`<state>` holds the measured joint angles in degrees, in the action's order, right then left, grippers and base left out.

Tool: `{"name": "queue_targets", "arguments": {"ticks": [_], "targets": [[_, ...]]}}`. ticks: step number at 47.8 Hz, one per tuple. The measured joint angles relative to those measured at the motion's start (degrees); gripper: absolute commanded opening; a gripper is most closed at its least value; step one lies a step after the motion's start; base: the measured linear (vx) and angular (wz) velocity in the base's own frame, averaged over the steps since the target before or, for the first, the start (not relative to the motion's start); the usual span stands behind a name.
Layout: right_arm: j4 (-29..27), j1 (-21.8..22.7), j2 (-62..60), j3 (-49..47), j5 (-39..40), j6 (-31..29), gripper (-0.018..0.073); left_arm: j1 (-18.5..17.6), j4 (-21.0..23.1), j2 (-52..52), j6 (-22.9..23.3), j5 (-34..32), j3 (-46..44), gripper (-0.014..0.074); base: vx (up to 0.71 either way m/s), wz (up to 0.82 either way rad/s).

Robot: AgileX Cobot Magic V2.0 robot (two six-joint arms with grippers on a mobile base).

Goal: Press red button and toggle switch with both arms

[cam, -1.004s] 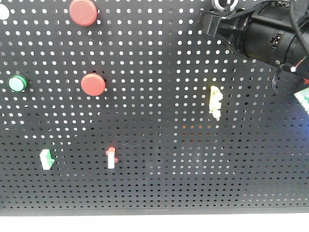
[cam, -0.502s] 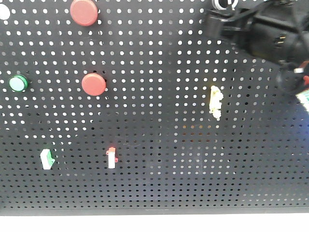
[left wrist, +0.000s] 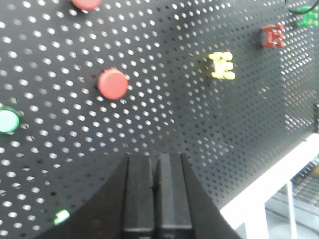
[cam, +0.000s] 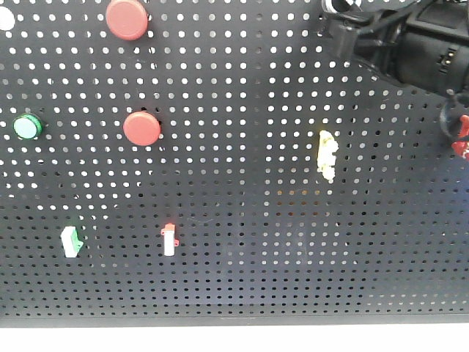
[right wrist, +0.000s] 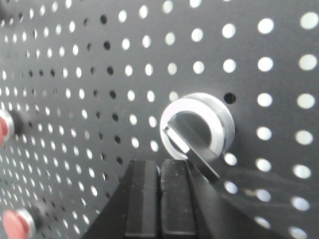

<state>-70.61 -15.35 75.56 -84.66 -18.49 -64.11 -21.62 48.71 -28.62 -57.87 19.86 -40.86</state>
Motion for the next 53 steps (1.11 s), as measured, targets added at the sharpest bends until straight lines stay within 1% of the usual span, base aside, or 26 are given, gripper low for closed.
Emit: {"name": "queue_targets", "arguments": {"ticks": [4, 9, 14, 18, 25, 30, 35, 37, 41, 53], "targets": [[0.29, 0.1, -2.2, 4.28, 1.89, 0.0, -0.0003, 0.0, -1.32, 0.0, 0.0, 1.67, 0.0, 0.0002, 0.0, 0.0], [1.54, 0.18, -7.27, 12.52, 4.84, -0.76, -0.0003, 0.0, -2.87, 0.26, 0.0, 4.68, 0.51, 0.0002, 0.0, 0.0], [2.86, 0.18, -14.23, 22.13, 6.89, -2.54, -0.0003, 0.0, -3.34, 2.76, 1.35, 5.65, 4.09, 0.0002, 0.0, 0.0], [3.19, 0.18, -21.88, 31.21, 8.65, -3.85, -0.0003, 0.0, -3.41, 6.01, 3.96, 5.62, 8.65, 0.0002, 0.0, 0.0], [3.19, 0.18, -38.58, 47.62, 13.43, -5.51, -0.0003, 0.0, -3.61, 13.65, 10.84, 5.62, 19.13, 0.0002, 0.0, 0.0], [3.13, 0.18, -50.96, 56.98, 17.71, -5.67, -0.0003, 0.0, -3.66, 18.41, 13.73, 4.8, 24.38, 0.0002, 0.0, 0.0], [2.75, 0.18, -59.39, 62.4, 21.47, -5.67, -0.0003, 0.0, -3.66, 20.31, 14.48, 1.36, 27.4, 0.0002, 0.0, 0.0], [2.59, 0.18, -61.64, 63.62, 22.51, -5.67, -0.0003, 0.0, -3.66, 20.56, 14.64, -0.83, 28.18, 0.0002, 0.0, 0.0], [2.52, 0.18, -64.38, 64.87, 23.25, -5.67, -0.0003, 0.0, -3.62, 20.62, 14.65, -3.02, 28.73, 0.0002, 0.0, 0.0], [2.32, 0.18, -65.18, 65.48, 21.7, -5.37, -0.0003, 0.0, -3.54, 20.62, 14.82, -2.88, 28.79, 0.0002, 0.0, 0.0]]}}
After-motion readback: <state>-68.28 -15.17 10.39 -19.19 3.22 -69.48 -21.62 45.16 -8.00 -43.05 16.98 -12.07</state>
